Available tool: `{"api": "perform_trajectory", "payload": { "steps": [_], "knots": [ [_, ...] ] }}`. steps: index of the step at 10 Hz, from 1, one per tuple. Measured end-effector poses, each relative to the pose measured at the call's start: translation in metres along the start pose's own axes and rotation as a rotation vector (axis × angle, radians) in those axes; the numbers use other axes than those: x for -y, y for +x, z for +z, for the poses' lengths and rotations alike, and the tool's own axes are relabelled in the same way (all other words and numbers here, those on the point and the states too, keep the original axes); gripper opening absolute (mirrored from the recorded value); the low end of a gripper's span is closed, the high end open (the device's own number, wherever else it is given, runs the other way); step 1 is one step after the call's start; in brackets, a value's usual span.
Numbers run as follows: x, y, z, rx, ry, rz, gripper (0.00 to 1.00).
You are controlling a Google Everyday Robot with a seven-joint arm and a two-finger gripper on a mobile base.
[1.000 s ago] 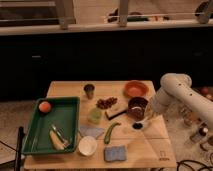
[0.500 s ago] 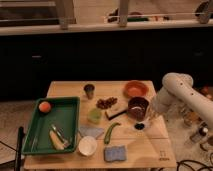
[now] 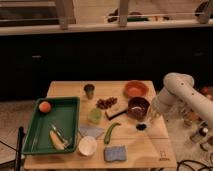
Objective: Place brush in table surface
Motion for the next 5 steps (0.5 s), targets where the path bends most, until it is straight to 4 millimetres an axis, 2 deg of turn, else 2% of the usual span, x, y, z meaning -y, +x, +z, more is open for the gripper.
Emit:
{"api": "perform_trajectory", "payload": {
  "steps": [5],
  "knots": [
    [-0.009, -0.006, 0.012, -0.01, 0.007, -0.03, 0.0]
  ]
}}
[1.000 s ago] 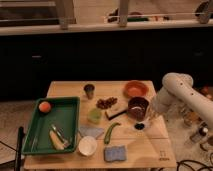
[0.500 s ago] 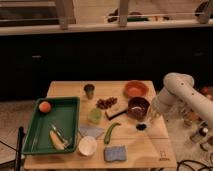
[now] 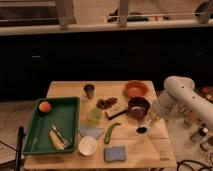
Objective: Place brush in table surface
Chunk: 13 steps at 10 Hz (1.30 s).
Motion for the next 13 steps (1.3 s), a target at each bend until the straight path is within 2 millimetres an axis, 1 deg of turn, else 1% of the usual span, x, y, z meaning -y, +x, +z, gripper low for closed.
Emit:
{"api": "perform_trajectory", "payload": {
  "steps": [4, 5, 6, 8, 9, 11, 12, 13],
  "knots": [
    [-0.007, -0.011, 0.01, -0.003, -0.001, -0.037, 0.0],
    [-0.011, -0.014, 0.012, 0.0, -0.003, -0.048, 0.02],
    [-0.014, -0.018, 0.014, 0.005, -0.006, -0.059, 0.08],
    [-0.019, -0.024, 0.017, 0.015, -0.011, -0.077, 0.28],
    [-0.021, -0.025, 0.018, 0.014, -0.01, -0.08, 0.36],
    [-0.023, -0.029, 0.018, 0.014, -0.012, -0.084, 0.59],
    [-0.023, -0.029, 0.018, 0.013, -0.01, -0.087, 0.67],
    [-0.022, -0.031, 0.018, 0.01, -0.008, -0.091, 0.78]
  ]
}}
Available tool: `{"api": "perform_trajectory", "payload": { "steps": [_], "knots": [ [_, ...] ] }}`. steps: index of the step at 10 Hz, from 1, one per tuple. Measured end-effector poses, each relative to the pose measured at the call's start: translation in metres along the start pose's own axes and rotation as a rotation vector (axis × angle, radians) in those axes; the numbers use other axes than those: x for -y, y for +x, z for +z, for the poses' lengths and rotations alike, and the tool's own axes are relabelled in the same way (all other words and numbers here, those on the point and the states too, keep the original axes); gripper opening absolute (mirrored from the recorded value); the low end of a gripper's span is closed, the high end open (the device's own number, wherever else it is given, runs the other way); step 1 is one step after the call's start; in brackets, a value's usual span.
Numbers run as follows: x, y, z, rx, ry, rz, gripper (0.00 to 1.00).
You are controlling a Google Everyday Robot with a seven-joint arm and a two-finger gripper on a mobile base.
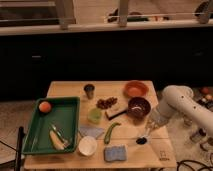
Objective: Place brush in table surface
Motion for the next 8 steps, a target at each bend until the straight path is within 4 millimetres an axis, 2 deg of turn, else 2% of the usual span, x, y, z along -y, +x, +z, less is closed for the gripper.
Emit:
{"api": "perform_trajectory", "payload": {
  "steps": [8],
  "knots": [
    [0.0049, -0.0056, -0.0047, -0.002, -0.007, -0.035, 0.8]
  ]
}}
